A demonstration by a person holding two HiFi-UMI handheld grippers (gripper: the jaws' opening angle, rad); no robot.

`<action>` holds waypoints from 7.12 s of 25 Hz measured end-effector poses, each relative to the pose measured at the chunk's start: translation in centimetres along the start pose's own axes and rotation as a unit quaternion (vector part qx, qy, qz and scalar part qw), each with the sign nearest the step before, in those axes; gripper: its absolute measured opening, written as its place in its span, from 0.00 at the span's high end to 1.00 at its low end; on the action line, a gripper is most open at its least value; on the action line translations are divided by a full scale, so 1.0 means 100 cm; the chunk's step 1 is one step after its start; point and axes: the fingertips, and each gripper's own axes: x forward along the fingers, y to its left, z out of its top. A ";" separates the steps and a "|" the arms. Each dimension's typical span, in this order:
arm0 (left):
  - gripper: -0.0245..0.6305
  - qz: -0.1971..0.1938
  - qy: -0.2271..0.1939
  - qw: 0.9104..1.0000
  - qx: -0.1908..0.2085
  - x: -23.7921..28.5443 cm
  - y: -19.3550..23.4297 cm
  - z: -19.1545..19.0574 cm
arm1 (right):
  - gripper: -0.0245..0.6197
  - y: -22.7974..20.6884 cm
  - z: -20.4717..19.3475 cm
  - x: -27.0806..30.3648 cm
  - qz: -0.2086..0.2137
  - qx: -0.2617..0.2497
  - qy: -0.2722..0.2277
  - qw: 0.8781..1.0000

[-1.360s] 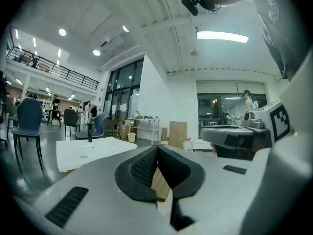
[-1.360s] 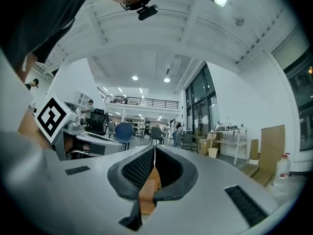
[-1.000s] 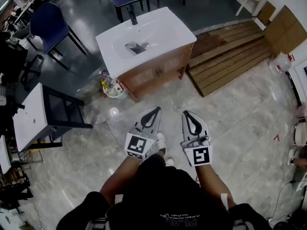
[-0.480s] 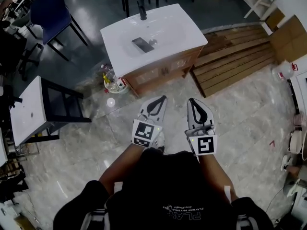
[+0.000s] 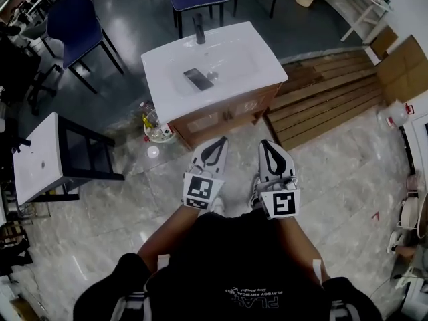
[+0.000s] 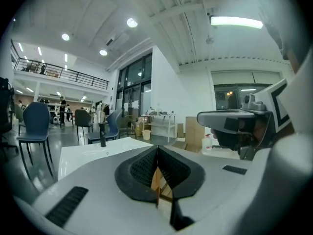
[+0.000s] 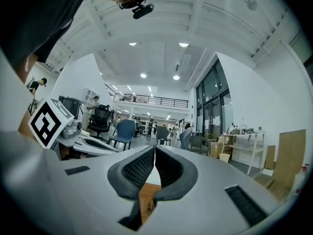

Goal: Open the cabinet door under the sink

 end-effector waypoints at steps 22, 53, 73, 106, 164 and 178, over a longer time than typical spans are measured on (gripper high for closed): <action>0.93 0.174 0.029 0.984 -0.011 0.107 0.020 -0.023 | 0.92 -0.102 -0.073 0.082 0.150 0.070 -0.007 0.986; 0.82 0.209 0.058 0.976 -0.015 0.224 0.092 -0.314 | 0.92 -0.042 -0.375 0.147 0.164 0.082 0.097 0.978; 0.74 0.316 0.086 0.943 -0.057 0.258 0.119 -0.392 | 0.92 -0.041 -0.438 0.161 0.195 0.080 0.104 0.972; 0.81 0.353 0.064 0.929 -0.091 0.265 0.131 -0.392 | 0.92 -0.051 -0.453 0.163 0.209 0.079 0.101 0.970; 0.81 0.115 0.078 0.989 -0.047 0.079 0.016 -0.422 | 0.92 0.055 -0.434 0.025 0.174 0.057 0.114 0.977; 0.82 0.081 0.100 0.991 -0.037 0.012 0.020 -0.440 | 0.92 0.115 -0.419 0.035 0.233 0.053 0.103 0.965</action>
